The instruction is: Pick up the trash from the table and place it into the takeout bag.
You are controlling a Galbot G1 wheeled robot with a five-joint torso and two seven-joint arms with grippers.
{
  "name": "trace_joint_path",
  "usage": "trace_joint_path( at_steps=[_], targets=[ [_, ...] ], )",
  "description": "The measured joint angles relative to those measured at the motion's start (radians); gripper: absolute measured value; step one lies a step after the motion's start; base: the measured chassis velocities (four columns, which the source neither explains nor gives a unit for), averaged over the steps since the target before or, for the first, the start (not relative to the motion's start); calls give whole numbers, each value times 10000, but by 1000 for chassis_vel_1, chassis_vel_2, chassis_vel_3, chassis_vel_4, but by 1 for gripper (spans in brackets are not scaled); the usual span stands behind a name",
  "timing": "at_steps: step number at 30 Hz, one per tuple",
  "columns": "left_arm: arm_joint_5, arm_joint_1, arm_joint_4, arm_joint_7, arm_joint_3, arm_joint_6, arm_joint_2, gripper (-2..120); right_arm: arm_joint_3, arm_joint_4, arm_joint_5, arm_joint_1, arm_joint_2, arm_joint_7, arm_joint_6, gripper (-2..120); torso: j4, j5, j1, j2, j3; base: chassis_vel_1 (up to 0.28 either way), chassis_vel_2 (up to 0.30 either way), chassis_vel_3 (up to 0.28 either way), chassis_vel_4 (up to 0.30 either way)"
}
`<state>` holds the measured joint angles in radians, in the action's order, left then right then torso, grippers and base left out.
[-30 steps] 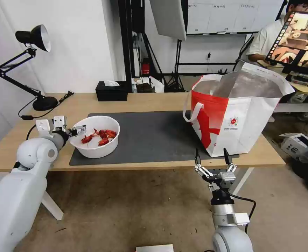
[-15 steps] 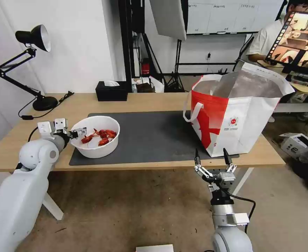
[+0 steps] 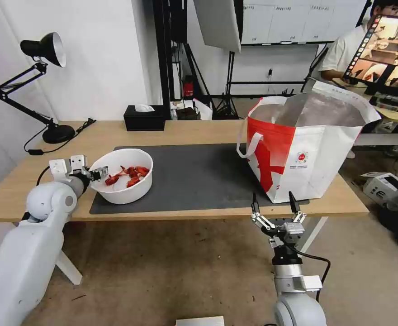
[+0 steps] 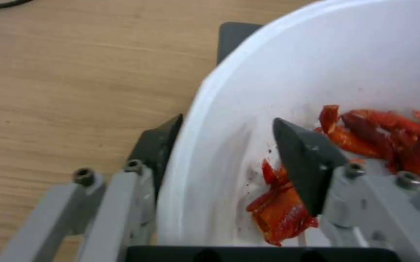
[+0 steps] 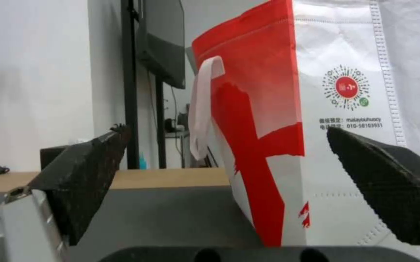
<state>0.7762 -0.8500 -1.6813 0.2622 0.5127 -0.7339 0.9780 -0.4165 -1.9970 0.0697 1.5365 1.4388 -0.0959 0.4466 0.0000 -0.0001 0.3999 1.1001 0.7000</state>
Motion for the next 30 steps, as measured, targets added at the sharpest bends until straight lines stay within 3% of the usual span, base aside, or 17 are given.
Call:
trace_joint_path(
  at_steps=[6, 13, 30],
  targets=[
    [0, 44, 29, -2, -4, 0, -1, 21, 9, 23, -14, -62, -5, -150, 0, 100, 0, 2, 0, 0, 0, 0, 0, 0, 0],
    [5, 59, 52, -14, -5, 1, 12, 0, 0, 52, -10, -112, -24, -169, 0, 100, -1, 3, 0, 0, -1, 0, 0, 0, 0],
    [329, 359, -227, 277, 12, -35, 131, 0, -55, 2, -3, -87, -32, -179, -10, 100, -2, 0, 3, -2, 1, 0, 0, 0, 0]
  ],
)
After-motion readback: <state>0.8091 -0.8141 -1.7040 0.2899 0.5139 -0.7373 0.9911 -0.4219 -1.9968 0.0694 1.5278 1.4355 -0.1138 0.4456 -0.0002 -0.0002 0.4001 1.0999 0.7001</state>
